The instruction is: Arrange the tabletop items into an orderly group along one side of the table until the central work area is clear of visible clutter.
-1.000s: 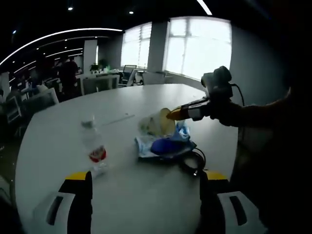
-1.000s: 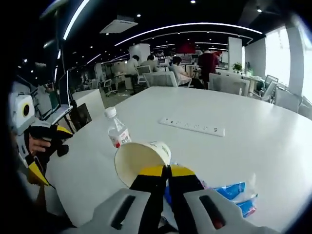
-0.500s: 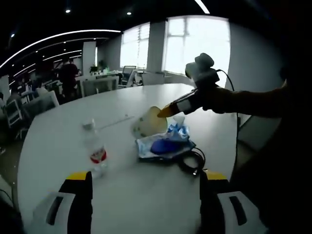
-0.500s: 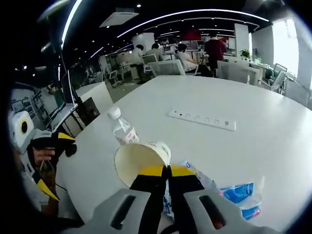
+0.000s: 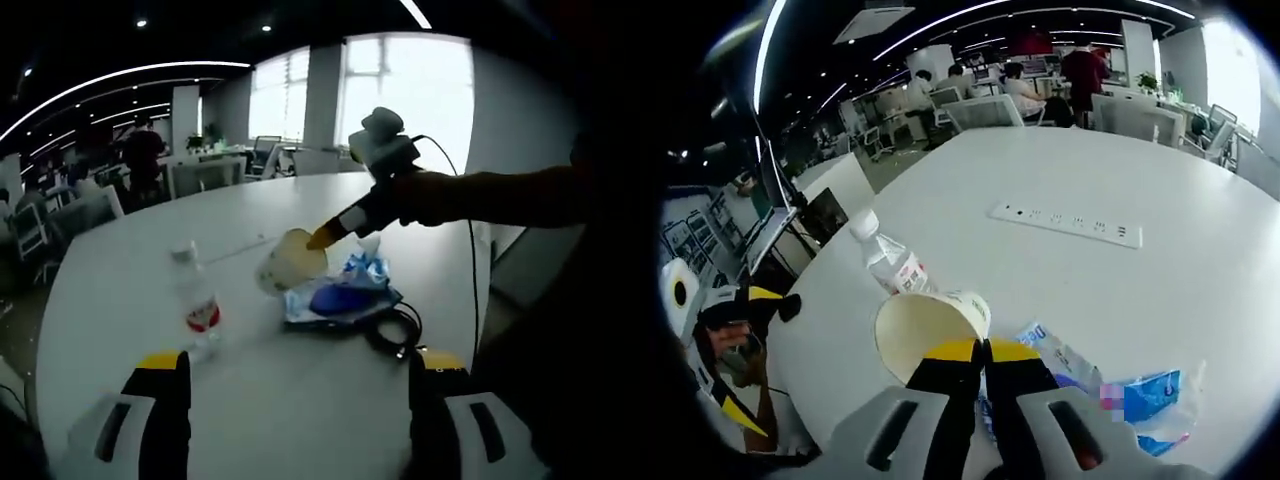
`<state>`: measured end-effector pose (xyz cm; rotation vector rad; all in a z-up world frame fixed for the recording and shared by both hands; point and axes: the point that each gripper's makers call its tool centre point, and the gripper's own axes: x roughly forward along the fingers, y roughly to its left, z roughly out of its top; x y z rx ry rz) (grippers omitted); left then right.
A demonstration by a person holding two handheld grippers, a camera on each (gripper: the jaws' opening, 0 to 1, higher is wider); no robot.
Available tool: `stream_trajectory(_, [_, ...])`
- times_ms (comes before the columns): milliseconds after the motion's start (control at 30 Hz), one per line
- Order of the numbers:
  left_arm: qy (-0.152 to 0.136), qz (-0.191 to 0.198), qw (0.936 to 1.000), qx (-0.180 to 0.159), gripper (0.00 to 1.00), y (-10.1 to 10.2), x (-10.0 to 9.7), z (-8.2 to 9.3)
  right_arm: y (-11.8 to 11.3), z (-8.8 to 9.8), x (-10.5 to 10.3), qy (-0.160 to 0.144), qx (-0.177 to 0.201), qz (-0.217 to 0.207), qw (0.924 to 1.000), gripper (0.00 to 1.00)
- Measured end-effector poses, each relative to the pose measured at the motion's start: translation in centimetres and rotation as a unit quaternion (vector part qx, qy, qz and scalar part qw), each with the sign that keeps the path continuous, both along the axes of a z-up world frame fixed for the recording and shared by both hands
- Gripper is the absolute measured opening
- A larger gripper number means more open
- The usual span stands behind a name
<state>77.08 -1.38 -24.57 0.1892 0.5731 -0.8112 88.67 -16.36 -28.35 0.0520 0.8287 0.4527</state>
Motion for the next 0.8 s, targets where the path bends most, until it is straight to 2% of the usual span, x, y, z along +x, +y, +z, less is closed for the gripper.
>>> stream_trajectory(67, [-0.001,0.002,1.0000,0.001,0.89,0.2,0.1,-0.1,0.4,-0.1,0.2,0.013,0.014,-0.003,0.9998,0.00])
stream_trajectory(333, [-0.001,0.005,1.0000,0.002,0.89,0.3,0.1,-0.1,1.1,-1.0,2.1,0.049,0.009,-0.002,0.9988,0.00])
stream_trajectory(533, [0.001,0.003,1.0000,0.005,0.88,0.1,0.2,-0.2,1.9,-1.4,1.8,0.067,-0.002,0.011,0.9977,0.00])
stream_trajectory(633, [0.002,0.001,1.0000,0.007,0.88,0.1,0.4,-0.3,2.3,-2.2,1.9,0.086,-0.004,0.019,0.9961,0.00])
stream_trajectory(733, [0.003,0.000,1.0000,0.008,0.88,-0.1,0.5,-0.4,2.4,-2.6,1.2,0.106,-0.004,0.020,0.9941,0.00])
stream_trajectory(800, [0.003,0.000,1.0000,0.009,0.88,-0.1,0.6,-0.4,2.5,-3.0,1.2,0.111,-0.008,0.021,0.9936,0.00])
